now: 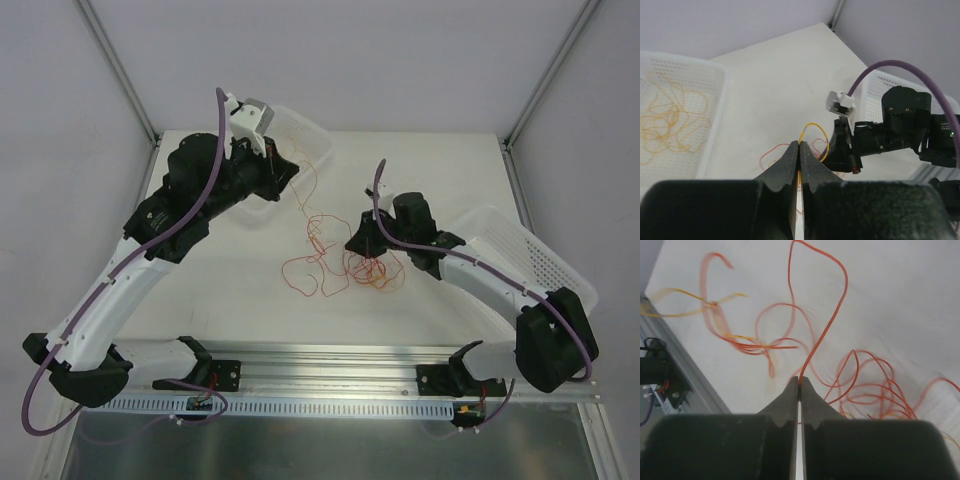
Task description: Untangle the cables
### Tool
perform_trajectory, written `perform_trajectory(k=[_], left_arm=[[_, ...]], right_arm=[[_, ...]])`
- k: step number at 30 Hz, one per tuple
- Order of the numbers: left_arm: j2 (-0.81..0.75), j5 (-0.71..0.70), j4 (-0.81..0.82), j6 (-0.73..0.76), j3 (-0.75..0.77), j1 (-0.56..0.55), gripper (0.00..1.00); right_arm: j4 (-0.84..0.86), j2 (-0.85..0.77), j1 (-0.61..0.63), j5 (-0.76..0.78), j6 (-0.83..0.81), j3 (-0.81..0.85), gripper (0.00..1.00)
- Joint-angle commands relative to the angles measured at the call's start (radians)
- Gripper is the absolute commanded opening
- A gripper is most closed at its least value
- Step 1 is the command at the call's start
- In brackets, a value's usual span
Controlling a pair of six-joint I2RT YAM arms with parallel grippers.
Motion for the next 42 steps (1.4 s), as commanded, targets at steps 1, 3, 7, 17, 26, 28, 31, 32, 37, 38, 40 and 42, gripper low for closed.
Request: perform_trajectory(k=[1, 3, 7, 17, 26, 28, 31, 32, 37, 38, 40, 42], left_arm=[[-0.057, -0.148, 0.012, 0.103, 0.061, -0.010, 0.00], [-0.062, -0.205, -0.010, 0.146, 0.081, -0.004, 0.00], [-0.076, -0.314, -0.036, 0.216, 0.103, 0.012, 0.00], [-0.071, -0.640, -0.042, 0.439, 0.186, 0.033, 0.00], [-0.070, -0.285, -0.042, 0.329, 0.127, 0.033, 0.00], [-0.062, -0.238, -0.041, 0.289, 0.141, 0.033, 0.00], [-0.040, -0.105, -0.041, 0.212, 0.159, 0.031, 0.00], [-0.033, -0.077, -0.039, 0.201, 0.163, 0.031, 0.00], [0.021, 0.023, -0.026, 0.102, 0.178, 0.015, 0.00], [0.026, 0.032, -0.025, 0.095, 0.181, 0.012, 0.00], [0.036, 0.034, -0.019, 0.080, 0.189, 0.005, 0.00], [0.041, 0.032, -0.013, 0.068, 0.193, 0.002, 0.00]], right_arm=[[0.018, -0.026, -0.097, 0.006, 0.026, -0.074, 0.01], [-0.022, -0.034, -0.147, 0.028, 0.023, -0.091, 0.00], [-0.124, -0.014, -0.209, 0.088, 0.036, -0.089, 0.01], [-0.306, 0.016, -0.256, 0.192, 0.130, -0.055, 0.01], [-0.341, 0.029, -0.238, 0.191, 0.095, 0.034, 0.07], [-0.327, 0.018, -0.229, 0.163, 0.083, 0.037, 0.17], [-0.269, -0.013, -0.197, 0.097, 0.049, 0.034, 0.39], [-0.243, -0.019, -0.186, 0.082, 0.037, 0.039, 0.51], [-0.160, -0.048, -0.098, 0.031, 0.000, 0.051, 0.73], [-0.104, -0.056, -0.080, 0.008, 0.010, 0.041, 0.75], [-0.048, -0.062, -0.062, 0.003, 0.029, 0.027, 0.80], [0.039, -0.063, -0.034, -0.003, 0.058, 0.008, 0.84]])
